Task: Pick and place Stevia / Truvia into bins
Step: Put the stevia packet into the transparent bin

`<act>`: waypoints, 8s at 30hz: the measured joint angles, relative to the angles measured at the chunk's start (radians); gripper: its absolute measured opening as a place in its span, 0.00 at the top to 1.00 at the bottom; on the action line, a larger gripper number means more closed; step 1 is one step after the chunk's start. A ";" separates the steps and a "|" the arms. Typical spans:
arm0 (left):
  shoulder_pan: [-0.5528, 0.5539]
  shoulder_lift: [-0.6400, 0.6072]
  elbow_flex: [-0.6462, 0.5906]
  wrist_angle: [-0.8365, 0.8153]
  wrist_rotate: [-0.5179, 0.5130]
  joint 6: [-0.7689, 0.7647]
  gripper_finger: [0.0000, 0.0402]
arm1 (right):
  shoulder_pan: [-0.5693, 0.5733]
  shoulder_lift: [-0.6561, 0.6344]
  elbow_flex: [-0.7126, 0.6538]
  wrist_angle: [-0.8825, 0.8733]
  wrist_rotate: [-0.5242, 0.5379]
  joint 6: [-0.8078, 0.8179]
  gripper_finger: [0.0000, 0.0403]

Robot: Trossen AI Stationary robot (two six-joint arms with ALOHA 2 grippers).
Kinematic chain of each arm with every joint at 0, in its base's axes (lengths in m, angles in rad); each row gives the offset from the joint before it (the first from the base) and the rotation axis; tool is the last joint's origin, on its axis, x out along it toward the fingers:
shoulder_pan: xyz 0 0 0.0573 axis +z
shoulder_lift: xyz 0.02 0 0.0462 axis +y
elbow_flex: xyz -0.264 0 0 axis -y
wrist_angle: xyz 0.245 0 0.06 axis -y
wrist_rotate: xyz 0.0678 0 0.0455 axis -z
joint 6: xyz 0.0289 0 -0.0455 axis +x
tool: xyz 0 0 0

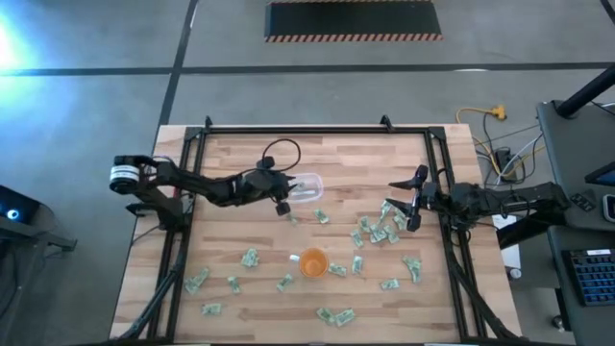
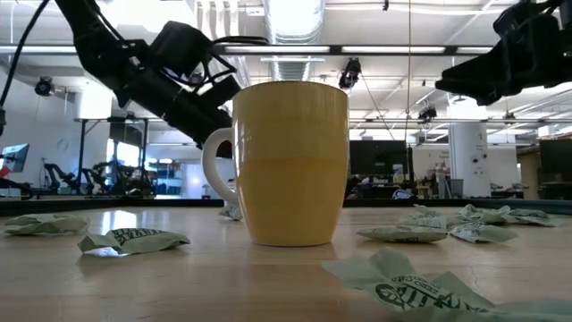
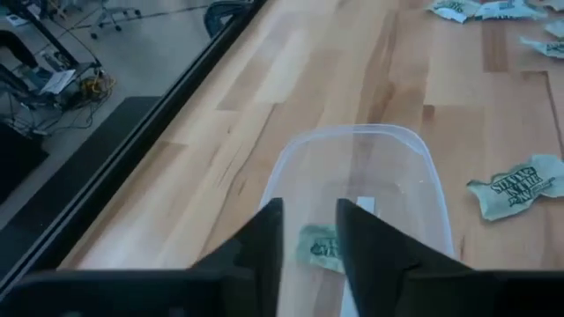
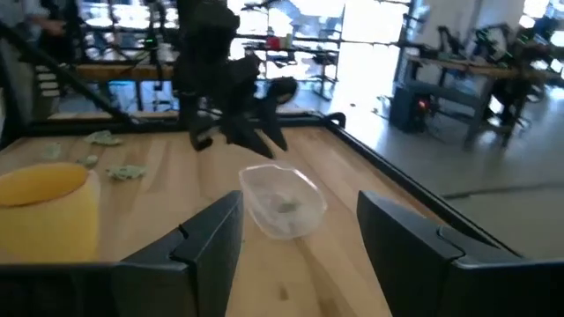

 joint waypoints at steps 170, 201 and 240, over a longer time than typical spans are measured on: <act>-0.149 -0.239 -0.014 -0.520 0.201 -0.181 0.60 | -0.360 1.367 0.742 0.080 -0.474 -0.377 0.66; -0.271 0.109 0.218 -0.586 0.032 0.150 0.60 | -0.329 1.131 0.531 0.089 -0.470 -0.244 0.69; -0.318 0.110 0.220 -0.580 -0.059 0.153 0.60 | -0.324 1.133 0.528 0.088 -0.470 -0.225 0.72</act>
